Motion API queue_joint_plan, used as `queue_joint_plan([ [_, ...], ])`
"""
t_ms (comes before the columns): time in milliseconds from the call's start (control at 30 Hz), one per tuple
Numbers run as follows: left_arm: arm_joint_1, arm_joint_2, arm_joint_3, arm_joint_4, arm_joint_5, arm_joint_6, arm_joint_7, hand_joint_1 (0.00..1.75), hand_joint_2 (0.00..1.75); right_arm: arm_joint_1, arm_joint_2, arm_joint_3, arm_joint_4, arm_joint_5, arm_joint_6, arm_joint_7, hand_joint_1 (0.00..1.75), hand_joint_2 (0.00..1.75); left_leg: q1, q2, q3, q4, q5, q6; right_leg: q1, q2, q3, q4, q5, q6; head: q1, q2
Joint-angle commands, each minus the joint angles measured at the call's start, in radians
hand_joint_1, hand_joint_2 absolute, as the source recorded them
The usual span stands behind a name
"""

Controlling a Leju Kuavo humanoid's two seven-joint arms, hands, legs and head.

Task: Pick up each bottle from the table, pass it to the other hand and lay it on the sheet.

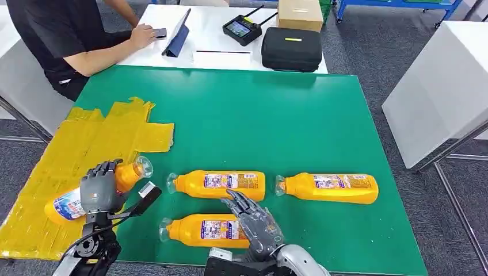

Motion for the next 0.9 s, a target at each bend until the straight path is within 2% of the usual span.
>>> queue_joint_plan([
  [33, -0.113, 0.012, -0.021, 0.321, 0.009, 0.002, 0.04, 0.26, 1.75, -0.032, -0.044, 0.053, 0.088, 0.018, 0.027, 0.033, 0.0, 1.75, 0.0, -0.001, 0.007, -0.001, -0.002, 0.001, 0.001, 0.0, 0.007, -0.001, -0.002, -0.006, 0.0, 0.0],
  [67, -0.128, 0.014, -0.028, 0.35, 0.026, 0.008, 0.034, 0.0, 1.75, -0.037, -0.046, 0.053, 0.103, 0.02, 0.025, 0.032, 0.0, 1.75, 0.0, -0.001, 0.005, -0.001, -0.001, 0.001, 0.001, 0.0, 0.005, -0.001, -0.001, -0.005, 0.0, 0.0],
  [100, -0.14, 0.015, -0.028, 0.369, 0.052, 0.001, 0.021, 0.0, 0.0, -0.036, -0.048, 0.049, 0.109, 0.02, 0.023, 0.037, 0.0, 1.75, 0.0, -0.001, 0.004, -0.002, 0.0, 0.001, 0.0, 0.0, 0.004, -0.001, -0.001, -0.004, 0.0, 0.0],
  [333, -0.188, 0.018, -0.066, 0.402, 0.077, -0.007, 0.037, 0.0, 0.0, -0.093, -0.031, 0.038, 0.229, 0.002, 0.03, 0.025, 0.0, 1.75, 0.001, -0.001, 0.005, -0.001, -0.001, 0.001, 0.001, 0.0, 0.005, -0.001, -0.001, -0.005, 0.0, 0.0],
  [633, -0.215, 0.003, -0.082, 0.384, 0.205, -0.005, -0.058, 0.0, 0.0, -0.171, -0.047, 0.089, 0.393, -0.078, 0.037, 0.016, 0.0, 1.75, 0.001, -0.001, 0.004, 0.0, 0.0, 0.001, 0.001, 0.0, 0.004, -0.001, 0.0, -0.004, 0.0, 0.0],
  [733, -0.209, -0.004, -0.075, 0.311, 0.425, -0.006, -0.204, 0.0, 0.0, -0.204, -0.024, 0.13, 0.49, -0.118, 0.037, 0.021, 0.0, 1.75, 0.001, -0.001, 0.006, 0.0, -0.001, 0.001, 0.002, 0.0, 0.006, -0.001, -0.001, -0.006, 0.0, 0.0],
  [767, -0.194, -0.013, -0.059, 0.24, 0.575, -0.025, -0.307, 0.0, 0.0, -0.216, -0.011, 0.15, 0.542, -0.134, 0.038, 0.009, 0.0, 1.75, 0.001, -0.001, 0.004, 0.0, 0.0, 0.001, 0.002, -0.001, 0.004, -0.001, 0.0, -0.004, 0.0, 0.0],
  [900, -0.197, -0.006, -0.082, 0.223, 0.595, -0.039, -0.295, 0.0, 0.0, -0.22, -0.001, 0.163, 0.579, -0.141, 0.017, -0.005, 0.0, 1.75, 0.001, -0.001, 0.002, 0.0, 0.0, 0.001, 0.002, -0.001, 0.003, -0.001, 0.0, -0.003, 0.0, 0.0],
])
